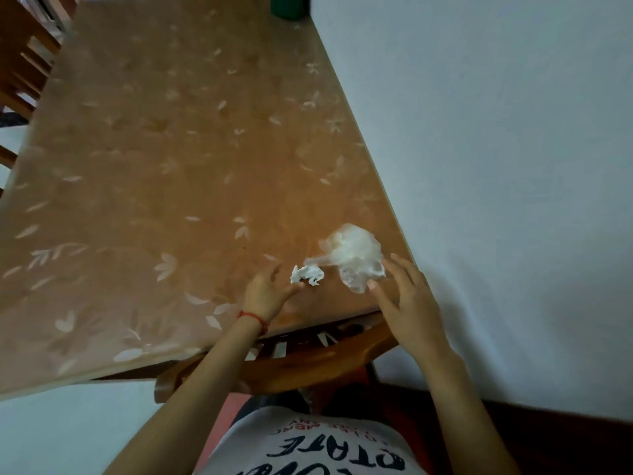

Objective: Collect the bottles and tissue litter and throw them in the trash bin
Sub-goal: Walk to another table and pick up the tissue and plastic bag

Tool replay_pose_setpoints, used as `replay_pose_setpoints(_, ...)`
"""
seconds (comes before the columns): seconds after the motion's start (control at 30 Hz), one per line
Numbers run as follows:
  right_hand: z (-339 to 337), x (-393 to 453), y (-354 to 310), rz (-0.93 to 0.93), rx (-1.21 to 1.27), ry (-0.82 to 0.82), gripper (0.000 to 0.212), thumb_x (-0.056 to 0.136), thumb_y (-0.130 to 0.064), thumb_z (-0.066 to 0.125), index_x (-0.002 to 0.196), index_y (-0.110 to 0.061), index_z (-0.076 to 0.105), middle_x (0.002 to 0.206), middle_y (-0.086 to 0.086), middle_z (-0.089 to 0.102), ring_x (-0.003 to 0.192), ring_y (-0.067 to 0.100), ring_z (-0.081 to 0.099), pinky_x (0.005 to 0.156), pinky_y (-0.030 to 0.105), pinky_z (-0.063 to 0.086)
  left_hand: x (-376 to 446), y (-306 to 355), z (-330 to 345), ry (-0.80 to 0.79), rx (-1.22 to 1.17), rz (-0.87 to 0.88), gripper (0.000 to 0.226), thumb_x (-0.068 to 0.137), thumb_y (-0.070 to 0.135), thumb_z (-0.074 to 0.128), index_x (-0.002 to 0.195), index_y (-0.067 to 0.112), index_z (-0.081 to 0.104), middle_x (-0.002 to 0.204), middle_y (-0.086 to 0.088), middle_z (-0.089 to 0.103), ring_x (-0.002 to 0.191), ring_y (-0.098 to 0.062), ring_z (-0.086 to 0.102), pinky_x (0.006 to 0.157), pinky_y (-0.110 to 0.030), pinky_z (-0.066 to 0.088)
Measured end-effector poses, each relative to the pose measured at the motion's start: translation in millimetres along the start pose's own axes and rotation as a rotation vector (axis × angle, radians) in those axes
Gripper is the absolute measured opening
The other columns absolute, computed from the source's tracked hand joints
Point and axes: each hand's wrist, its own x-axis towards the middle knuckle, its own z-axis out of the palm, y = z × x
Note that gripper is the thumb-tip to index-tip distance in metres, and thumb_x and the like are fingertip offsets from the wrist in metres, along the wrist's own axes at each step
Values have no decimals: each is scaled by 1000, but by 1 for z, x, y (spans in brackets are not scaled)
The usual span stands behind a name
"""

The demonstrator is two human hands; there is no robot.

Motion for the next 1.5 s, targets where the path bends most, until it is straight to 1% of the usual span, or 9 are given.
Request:
replay_pose_setpoints(0.2, 3, 20, 5, 14, 9, -48, 49, 92, -41, 47, 136, -20, 42, 146, -4, 35, 131, 12, 34, 96, 19, 26, 37, -8, 12, -24, -183, -230, 68, 71, 25, 77, 130, 7, 48, 129, -13, 55, 117, -27, 51, 99, -41, 43)
replay_pose_setpoints(0.3, 2, 31, 10, 8, -7, -75, 48, 92, -41, 47, 135, -21, 43, 145, -4, 35, 130, 14, 35, 96, 20, 26, 50, -13, 19, -4, -208, -300, 58, 71, 21, 77, 123, 4, 55, 123, -13, 60, 116, -27, 54, 97, -36, 44)
replay_pose_setpoints(0.53, 0, 46, 22, 31, -8, -91, 47, 92, -41, 48, 135, -22, 43, 145, -5, 36, 130, 13, 36, 96, 21, 26, 65, -10, 33, 5, -174, -322, 42, 71, 18, 77, 108, 3, 66, 106, -15, 68, 90, -20, 60, 77, -26, 46)
replay_pose_setpoints(0.67, 1, 50, 28, 41, -9, -109, 48, 91, -43, 47, 135, -23, 43, 145, -5, 36, 130, 13, 35, 96, 22, 27, 65, -6, 41, 26, -94, -288, 36, 75, 16, 74, 106, 0, 66, 104, -18, 68, 97, -27, 62, 74, -24, 43)
replay_pose_setpoints(0.77, 1, 54, 30, 50, -8, -116, 48, 92, -44, 46, 135, -22, 44, 146, -5, 36, 131, 13, 34, 97, 22, 26, 66, -8, 43, 53, -72, -271, 26, 76, 15, 72, 96, -1, 70, 93, -19, 70, 86, -25, 63, 67, -25, 41)
replay_pose_setpoints(1.03, 9, 71, 32, 79, 63, -155, 46, 91, -39, 50, 133, -19, 47, 143, -2, 40, 128, 16, 39, 96, 24, 31, 55, -14, 35, 50, -181, -271, 12, 72, 8, 74, 64, 11, 65, 59, -2, 58, 66, -20, 55, 55, -24, 43)
replay_pose_setpoints(1.23, 24, 95, 25, 125, 172, -242, 51, 84, -31, 64, 131, -18, 48, 140, 2, 44, 124, 19, 42, 97, 28, 38, 37, -16, 16, 41, -286, -294, 14, 71, 2, 73, 65, 12, 66, 66, -6, 62, 71, -22, 60, 69, -32, 53)
replay_pose_setpoints(1.37, 34, 112, 26, 147, 183, -313, 63, 79, -32, 71, 134, -21, 43, 142, 2, 41, 126, 20, 40, 98, 30, 38, 21, -12, 3, 67, -355, -307, 9, 74, -4, 69, 82, -8, 67, 67, -8, 60, 62, -15, 56, 47, -8, 46)
replay_pose_setpoints(1.5, 46, 128, 33, 155, 125, -383, 75, 75, -32, 74, 139, -20, 38, 143, 4, 39, 129, 22, 38, 99, 32, 36, 8, -13, -7, 110, -426, -326, 4, 75, -6, 67, 79, -6, 66, 71, -8, 61, 64, -14, 57, 47, -8, 46)
